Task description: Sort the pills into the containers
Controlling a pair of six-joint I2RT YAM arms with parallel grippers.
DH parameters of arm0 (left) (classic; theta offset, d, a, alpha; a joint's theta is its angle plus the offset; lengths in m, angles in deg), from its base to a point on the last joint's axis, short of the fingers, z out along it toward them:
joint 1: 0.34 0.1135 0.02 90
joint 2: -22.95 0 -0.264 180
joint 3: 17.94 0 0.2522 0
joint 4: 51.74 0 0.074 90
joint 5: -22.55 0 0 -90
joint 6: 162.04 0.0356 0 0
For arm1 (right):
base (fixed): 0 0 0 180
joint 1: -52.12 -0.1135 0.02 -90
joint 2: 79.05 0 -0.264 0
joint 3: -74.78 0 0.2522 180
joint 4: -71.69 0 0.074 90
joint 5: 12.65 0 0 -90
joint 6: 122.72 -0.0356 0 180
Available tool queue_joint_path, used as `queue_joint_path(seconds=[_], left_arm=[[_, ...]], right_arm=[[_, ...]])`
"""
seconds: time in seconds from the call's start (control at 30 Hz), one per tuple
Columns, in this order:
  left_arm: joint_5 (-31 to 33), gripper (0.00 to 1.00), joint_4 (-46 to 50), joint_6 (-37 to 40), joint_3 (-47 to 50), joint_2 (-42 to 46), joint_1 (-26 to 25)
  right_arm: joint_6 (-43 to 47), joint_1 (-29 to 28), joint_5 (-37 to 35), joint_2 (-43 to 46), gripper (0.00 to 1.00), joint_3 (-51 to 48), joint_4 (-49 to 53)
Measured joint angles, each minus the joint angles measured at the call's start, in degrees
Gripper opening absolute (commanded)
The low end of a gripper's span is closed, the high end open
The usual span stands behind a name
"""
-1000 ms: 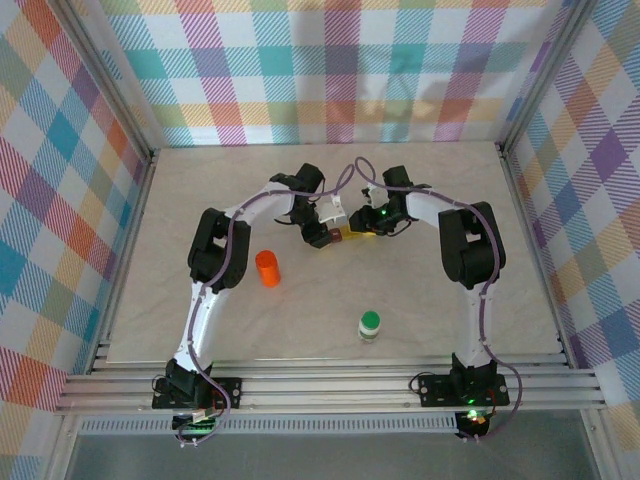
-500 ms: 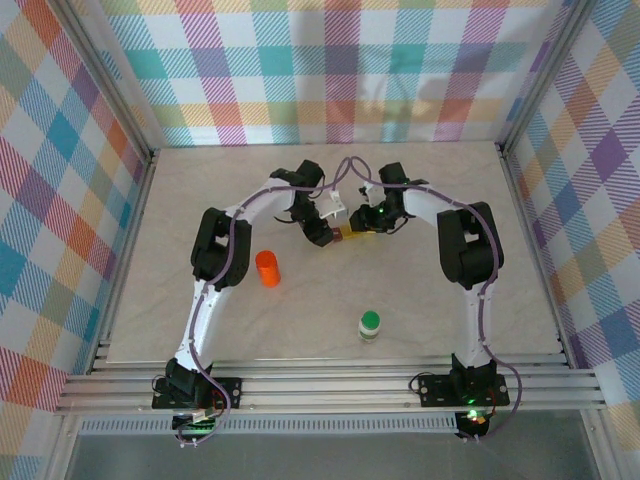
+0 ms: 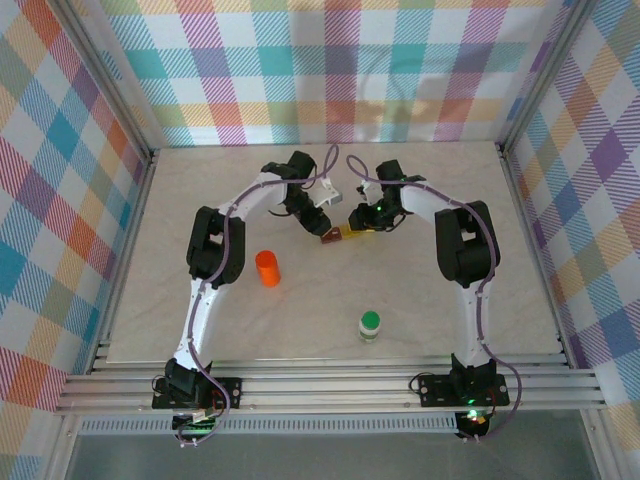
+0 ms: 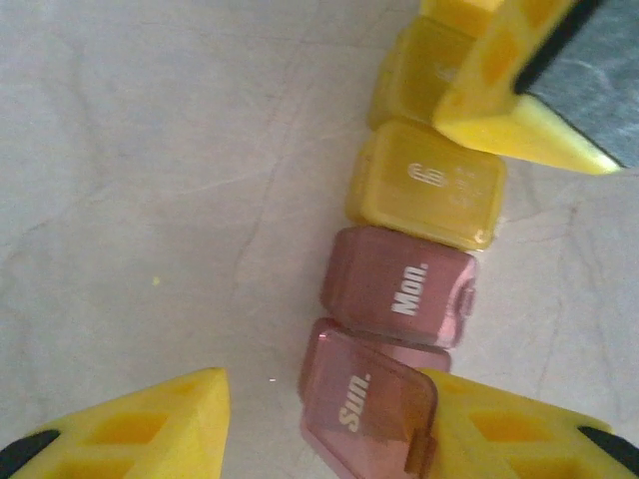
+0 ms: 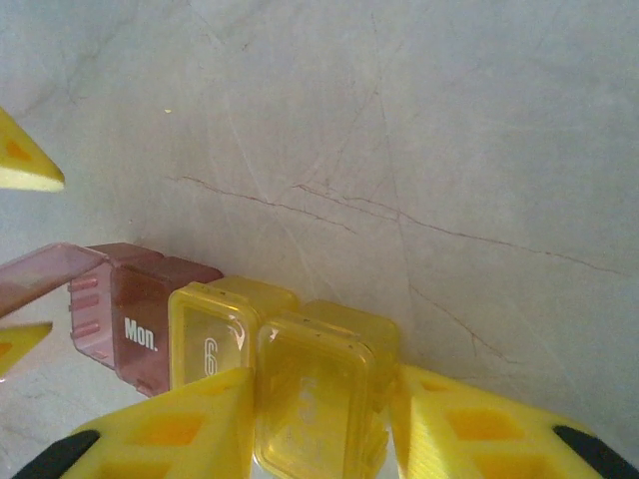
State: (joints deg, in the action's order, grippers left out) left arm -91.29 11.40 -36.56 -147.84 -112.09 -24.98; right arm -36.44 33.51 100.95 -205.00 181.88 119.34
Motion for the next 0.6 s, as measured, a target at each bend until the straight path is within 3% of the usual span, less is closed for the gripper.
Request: queue_joint_path(seconds=[0.27, 0.6], left_arm=[[6.34, 0.5, -6.32, -3.17, 0.04, 0.0, 0.07], [9.55, 0.5, -6.51, -3.08, 0.07, -0.39, 0.09]], right_arm=[[0.2, -0.11, -0.2, 0.0, 0.38, 0.09, 0.11], [0.17, -0.26, -0.79, 0.0, 0.4, 0.22, 0.28]])
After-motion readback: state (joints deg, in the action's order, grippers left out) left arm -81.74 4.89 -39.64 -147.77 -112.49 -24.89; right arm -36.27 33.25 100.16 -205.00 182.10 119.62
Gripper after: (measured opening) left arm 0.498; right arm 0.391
